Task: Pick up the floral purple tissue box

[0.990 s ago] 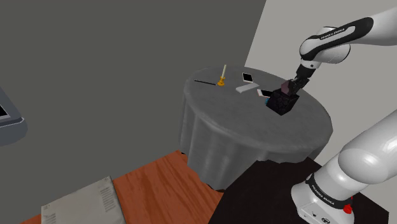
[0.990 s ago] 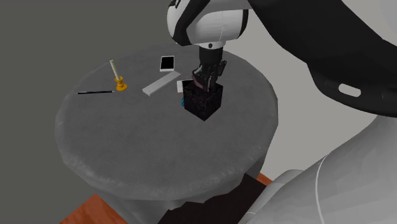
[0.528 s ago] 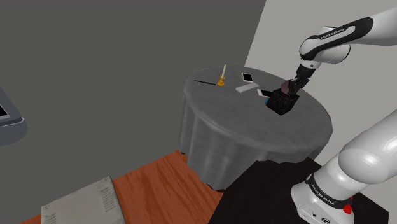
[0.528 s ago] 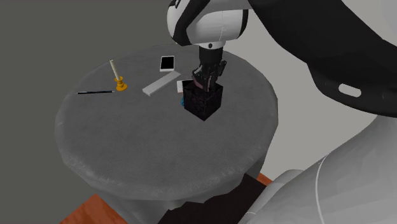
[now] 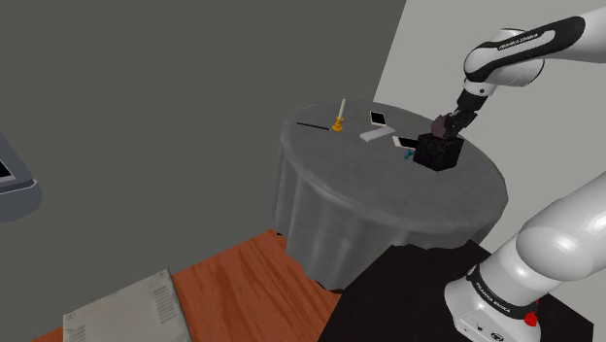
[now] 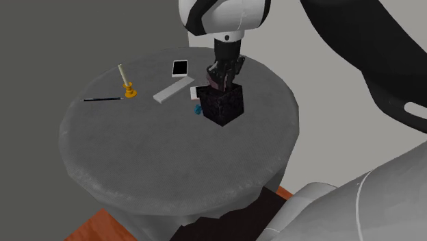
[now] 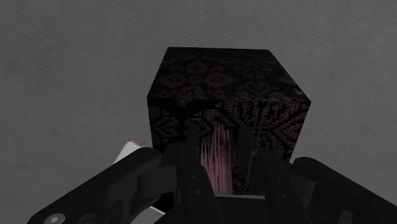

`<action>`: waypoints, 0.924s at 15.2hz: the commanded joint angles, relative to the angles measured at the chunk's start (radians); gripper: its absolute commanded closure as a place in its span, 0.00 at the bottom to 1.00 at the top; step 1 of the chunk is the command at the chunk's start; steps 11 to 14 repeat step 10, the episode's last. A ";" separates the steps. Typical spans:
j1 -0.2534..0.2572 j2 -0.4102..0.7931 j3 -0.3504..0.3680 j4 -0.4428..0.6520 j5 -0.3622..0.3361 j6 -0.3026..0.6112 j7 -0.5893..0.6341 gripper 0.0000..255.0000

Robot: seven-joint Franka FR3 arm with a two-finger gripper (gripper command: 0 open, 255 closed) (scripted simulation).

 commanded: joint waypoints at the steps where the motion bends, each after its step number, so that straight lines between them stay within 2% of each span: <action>1: 0.000 -0.012 0.003 0.020 -0.005 -0.029 0.004 1.00; 8: 0.000 -0.047 0.016 0.085 -0.019 -0.125 0.016 1.00; 14: 0.000 -0.048 0.016 0.086 -0.020 -0.127 0.017 1.00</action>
